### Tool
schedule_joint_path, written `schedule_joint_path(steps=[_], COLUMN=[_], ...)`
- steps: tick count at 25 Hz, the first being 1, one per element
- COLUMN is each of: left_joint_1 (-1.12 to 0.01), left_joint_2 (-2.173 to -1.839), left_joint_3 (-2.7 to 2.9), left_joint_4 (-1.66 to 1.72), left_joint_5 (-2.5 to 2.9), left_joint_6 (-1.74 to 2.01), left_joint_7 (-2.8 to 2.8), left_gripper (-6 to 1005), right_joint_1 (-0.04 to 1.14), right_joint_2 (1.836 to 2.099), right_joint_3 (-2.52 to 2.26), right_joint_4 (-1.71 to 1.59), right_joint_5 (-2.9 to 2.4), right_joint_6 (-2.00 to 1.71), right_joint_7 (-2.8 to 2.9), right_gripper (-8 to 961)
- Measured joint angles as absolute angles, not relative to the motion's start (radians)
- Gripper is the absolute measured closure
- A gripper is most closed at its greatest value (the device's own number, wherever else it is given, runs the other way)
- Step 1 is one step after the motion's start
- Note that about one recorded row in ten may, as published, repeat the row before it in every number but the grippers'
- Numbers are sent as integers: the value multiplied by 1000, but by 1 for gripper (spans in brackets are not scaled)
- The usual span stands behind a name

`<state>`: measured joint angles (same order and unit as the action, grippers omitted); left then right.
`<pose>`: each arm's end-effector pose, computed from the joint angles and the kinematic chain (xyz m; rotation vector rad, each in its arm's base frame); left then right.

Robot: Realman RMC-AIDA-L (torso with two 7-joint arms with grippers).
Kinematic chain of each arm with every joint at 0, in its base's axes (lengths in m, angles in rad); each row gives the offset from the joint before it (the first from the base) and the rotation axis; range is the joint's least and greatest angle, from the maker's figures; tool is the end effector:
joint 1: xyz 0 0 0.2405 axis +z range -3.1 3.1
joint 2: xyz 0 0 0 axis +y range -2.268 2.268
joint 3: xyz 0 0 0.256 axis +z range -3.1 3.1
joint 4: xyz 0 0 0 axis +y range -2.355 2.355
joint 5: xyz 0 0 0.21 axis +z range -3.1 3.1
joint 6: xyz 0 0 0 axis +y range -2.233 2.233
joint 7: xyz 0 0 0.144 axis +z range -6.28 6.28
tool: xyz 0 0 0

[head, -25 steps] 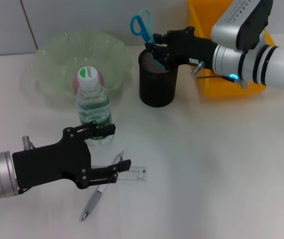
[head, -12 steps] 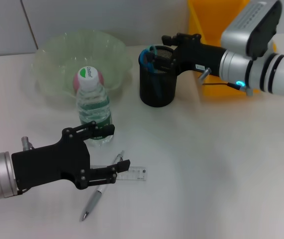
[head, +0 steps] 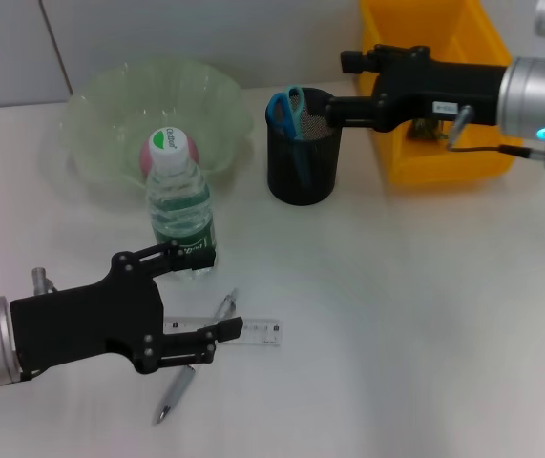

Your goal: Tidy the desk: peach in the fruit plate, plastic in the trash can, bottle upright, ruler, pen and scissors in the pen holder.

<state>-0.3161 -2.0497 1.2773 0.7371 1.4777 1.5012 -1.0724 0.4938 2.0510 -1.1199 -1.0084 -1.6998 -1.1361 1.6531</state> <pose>-0.2460 0.2829 -0.0294 -2.7889 -0.1706 -0.8471 0.1947 0.3938 0.0306 -2.4873 0.4853 0.6328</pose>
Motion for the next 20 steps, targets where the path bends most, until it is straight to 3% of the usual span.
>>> schedule_joint_path(steps=[8, 20], left_joint_1=[-333, -399], left_joint_2=[-2037, -2042], left_joint_3=[1281, 1252], left_joint_4=[762, 844], left_joint_5=[1496, 1609], left_joint_6=[1522, 1515], left_joint_7=[-1106, -1210], left_gripper=[169, 169], right_joint_1=[517, 500], right_joint_2=[2022, 2016], right_joint_3=[-882, -722], right_joint_4=[-1223, -1372], right_joint_5=[-2115, -2246], right_joint_6=[-1585, -1825], right_joint_7=[1809, 1822], right_gripper=[135, 136])
